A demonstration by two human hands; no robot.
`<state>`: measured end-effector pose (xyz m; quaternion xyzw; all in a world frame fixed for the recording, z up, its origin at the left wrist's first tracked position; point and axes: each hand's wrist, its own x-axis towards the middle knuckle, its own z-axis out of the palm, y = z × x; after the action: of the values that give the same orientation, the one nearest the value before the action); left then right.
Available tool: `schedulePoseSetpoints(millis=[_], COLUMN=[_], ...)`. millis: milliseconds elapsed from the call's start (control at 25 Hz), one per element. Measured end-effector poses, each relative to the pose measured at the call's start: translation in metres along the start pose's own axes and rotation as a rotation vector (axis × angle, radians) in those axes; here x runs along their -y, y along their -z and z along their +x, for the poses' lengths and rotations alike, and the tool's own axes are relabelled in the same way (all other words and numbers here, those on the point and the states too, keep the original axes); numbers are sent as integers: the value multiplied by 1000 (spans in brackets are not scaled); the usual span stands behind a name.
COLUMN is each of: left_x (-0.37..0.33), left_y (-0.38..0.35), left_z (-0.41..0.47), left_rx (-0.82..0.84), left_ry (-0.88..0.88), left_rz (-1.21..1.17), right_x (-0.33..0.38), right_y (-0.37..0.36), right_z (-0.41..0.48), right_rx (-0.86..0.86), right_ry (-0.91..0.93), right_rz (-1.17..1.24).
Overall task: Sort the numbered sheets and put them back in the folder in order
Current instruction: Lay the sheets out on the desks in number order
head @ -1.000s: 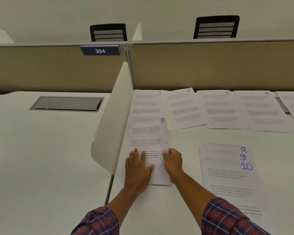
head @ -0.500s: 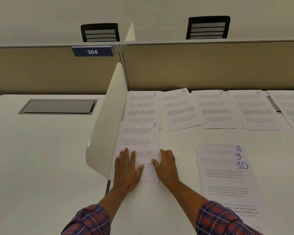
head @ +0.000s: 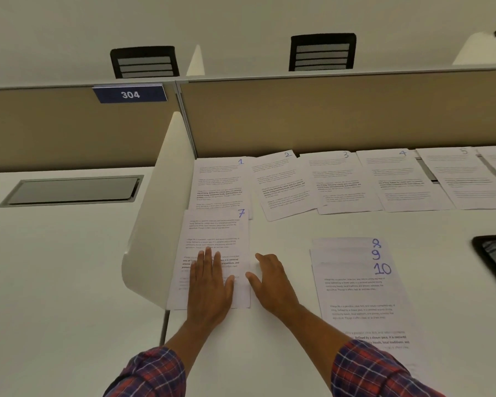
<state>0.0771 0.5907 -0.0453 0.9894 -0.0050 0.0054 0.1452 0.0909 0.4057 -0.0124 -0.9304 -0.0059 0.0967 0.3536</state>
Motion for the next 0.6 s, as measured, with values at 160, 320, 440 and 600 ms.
schedulePoseSetpoints(millis=[160, 320, 440, 600], left_x=[-45, -100, -137, -182], left_y=[-4, -14, -27, -39], left_z=[9, 10, 10, 10], left_rx=[10, 25, 83, 158], left_ry=[-89, -157, -170, -193], left_rz=[18, -10, -38, -47], right_x=[-29, -69, -106, -161], right_y=[25, 60, 95, 142], right_z=[-13, -26, -31, -35], right_rx=[-101, -189, -234, -280], right_ry=[-2, -10, -55, -156], right_rz=[-68, -134, -127, -106])
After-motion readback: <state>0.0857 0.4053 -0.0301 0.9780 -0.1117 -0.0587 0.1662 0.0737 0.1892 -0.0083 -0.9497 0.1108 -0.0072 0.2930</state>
